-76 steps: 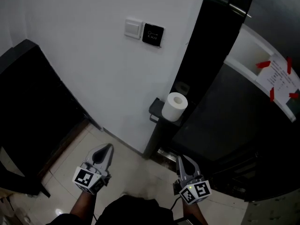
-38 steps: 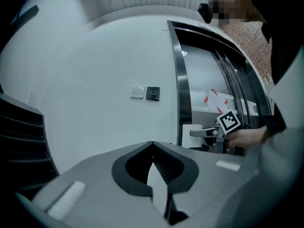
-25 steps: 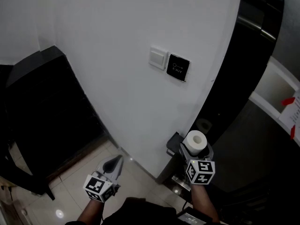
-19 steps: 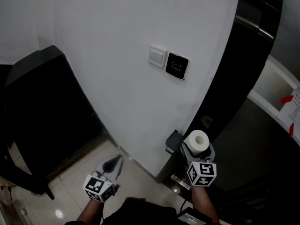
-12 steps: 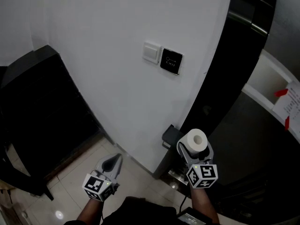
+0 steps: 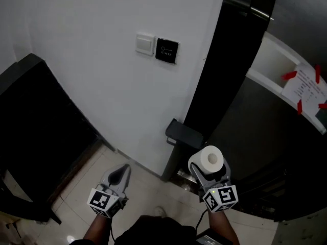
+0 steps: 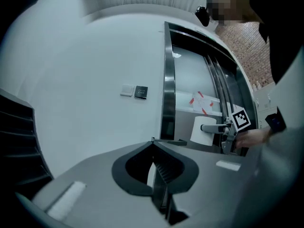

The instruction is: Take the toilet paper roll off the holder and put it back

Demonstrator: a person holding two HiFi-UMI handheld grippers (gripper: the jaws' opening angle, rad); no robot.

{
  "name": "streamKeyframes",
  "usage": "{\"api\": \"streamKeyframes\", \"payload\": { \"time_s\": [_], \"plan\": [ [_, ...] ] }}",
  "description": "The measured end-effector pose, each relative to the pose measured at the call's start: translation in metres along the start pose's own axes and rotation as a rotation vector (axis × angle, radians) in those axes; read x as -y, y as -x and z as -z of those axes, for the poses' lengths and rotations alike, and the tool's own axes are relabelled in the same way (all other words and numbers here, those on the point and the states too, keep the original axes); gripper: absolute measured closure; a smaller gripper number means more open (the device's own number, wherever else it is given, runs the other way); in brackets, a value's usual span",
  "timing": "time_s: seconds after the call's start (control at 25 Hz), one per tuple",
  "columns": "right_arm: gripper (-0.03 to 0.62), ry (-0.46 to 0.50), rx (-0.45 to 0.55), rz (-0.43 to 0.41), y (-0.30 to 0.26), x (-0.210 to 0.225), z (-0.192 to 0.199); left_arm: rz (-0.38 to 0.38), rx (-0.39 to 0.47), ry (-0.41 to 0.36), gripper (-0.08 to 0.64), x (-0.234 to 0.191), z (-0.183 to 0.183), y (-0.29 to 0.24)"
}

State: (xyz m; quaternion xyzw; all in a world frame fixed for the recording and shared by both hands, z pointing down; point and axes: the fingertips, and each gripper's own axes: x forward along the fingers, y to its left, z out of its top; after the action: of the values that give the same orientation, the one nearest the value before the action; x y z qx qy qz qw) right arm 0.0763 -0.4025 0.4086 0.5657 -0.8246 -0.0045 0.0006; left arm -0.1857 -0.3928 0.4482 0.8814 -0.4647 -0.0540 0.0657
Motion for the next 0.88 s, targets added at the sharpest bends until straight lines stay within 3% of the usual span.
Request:
{"api": "streamKeyframes", "payload": {
  "time_s": [0.28,0.48,0.64,0.88],
  "plan": [
    [0.124,0.003,-0.047,0.073,0.071,-0.002,0.009,0.068,-0.014,0.037,0.560,0.020,0.016,0.002],
    [0.124,-0.042,-0.004,0.089,0.104,0.011,0.008,0.079,0.001,0.006,0.560,0.040,0.014,0.007],
    [0.126,-0.114,0.009,0.064,0.116,0.022,0.023,0.039,0.004,-0.012,0.560,0.049,0.007,0.017],
    [0.126,-0.114,0.020,-0.016,0.130,0.035,0.019,-0.022,0.022,-0.018,0.560,0.078,0.004,0.018]
  ]
}}
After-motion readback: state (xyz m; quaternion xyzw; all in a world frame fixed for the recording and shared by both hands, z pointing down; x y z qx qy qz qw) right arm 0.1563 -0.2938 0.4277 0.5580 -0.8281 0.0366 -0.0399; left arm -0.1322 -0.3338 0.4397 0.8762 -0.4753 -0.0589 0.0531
